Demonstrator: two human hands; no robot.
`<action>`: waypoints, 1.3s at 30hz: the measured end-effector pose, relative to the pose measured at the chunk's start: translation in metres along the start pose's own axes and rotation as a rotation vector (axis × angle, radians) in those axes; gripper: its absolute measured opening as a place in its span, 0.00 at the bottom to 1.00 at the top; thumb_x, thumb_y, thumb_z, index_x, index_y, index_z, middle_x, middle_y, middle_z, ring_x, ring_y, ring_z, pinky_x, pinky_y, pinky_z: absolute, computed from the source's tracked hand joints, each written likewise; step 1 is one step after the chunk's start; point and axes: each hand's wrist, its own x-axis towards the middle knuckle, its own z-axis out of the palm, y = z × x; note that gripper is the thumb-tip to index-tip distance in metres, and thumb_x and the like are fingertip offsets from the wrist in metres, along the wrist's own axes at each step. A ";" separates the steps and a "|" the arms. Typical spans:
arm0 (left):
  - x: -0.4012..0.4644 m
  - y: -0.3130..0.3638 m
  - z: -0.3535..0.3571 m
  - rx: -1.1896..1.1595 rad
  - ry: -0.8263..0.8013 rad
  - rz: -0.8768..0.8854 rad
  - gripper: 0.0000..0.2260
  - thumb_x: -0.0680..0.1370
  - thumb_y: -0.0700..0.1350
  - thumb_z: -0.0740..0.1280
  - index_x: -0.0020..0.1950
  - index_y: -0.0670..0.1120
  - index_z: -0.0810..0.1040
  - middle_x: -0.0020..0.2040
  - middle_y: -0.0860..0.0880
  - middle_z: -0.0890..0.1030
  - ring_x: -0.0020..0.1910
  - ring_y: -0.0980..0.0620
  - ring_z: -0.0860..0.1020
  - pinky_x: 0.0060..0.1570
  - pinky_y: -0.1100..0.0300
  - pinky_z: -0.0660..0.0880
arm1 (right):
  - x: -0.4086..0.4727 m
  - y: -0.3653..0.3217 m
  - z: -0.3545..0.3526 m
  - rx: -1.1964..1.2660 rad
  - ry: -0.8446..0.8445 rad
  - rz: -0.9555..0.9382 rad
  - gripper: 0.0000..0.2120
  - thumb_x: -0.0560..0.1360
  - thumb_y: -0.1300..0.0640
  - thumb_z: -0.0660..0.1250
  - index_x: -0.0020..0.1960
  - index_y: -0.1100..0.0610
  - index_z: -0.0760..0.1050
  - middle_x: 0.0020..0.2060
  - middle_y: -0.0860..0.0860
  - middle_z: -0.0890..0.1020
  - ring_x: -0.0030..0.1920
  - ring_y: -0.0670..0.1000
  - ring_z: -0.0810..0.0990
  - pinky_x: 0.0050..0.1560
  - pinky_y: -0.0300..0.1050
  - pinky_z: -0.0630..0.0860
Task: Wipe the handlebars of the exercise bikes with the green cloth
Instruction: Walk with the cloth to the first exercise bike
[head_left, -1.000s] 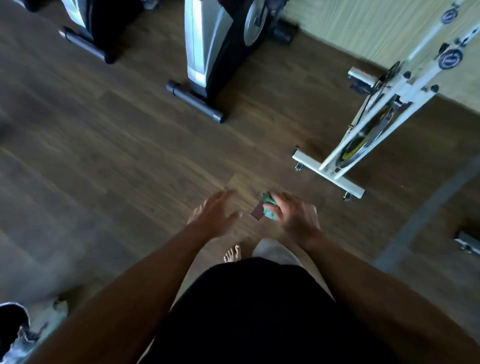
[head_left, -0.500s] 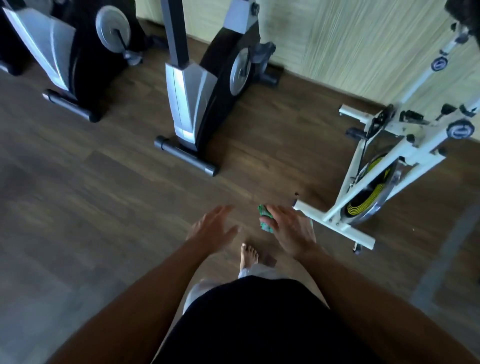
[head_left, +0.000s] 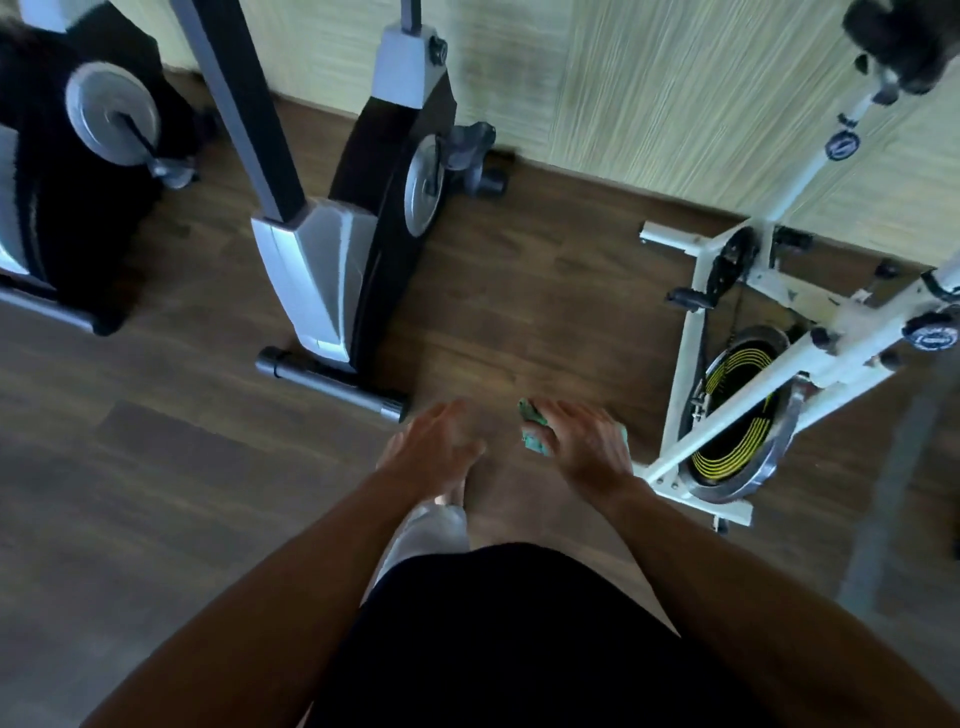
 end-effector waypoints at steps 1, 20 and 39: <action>0.018 0.000 -0.010 0.016 0.001 0.030 0.34 0.70 0.65 0.59 0.72 0.51 0.68 0.67 0.44 0.74 0.66 0.42 0.73 0.62 0.45 0.72 | 0.014 0.002 0.002 -0.008 0.006 0.031 0.19 0.77 0.41 0.59 0.55 0.50 0.80 0.43 0.49 0.85 0.41 0.58 0.84 0.39 0.50 0.79; 0.297 0.123 -0.129 0.300 -0.223 0.491 0.29 0.78 0.53 0.68 0.76 0.48 0.64 0.73 0.47 0.70 0.70 0.48 0.70 0.66 0.61 0.65 | 0.196 0.118 -0.006 -0.097 0.191 0.508 0.15 0.78 0.46 0.65 0.61 0.51 0.77 0.48 0.49 0.85 0.42 0.57 0.83 0.40 0.50 0.77; 0.510 0.366 -0.095 0.637 -0.650 1.096 0.29 0.78 0.58 0.64 0.76 0.48 0.62 0.74 0.45 0.68 0.71 0.46 0.68 0.68 0.48 0.69 | 0.271 0.245 -0.060 -0.238 0.621 1.135 0.18 0.80 0.42 0.59 0.61 0.53 0.75 0.45 0.52 0.85 0.37 0.55 0.82 0.35 0.50 0.81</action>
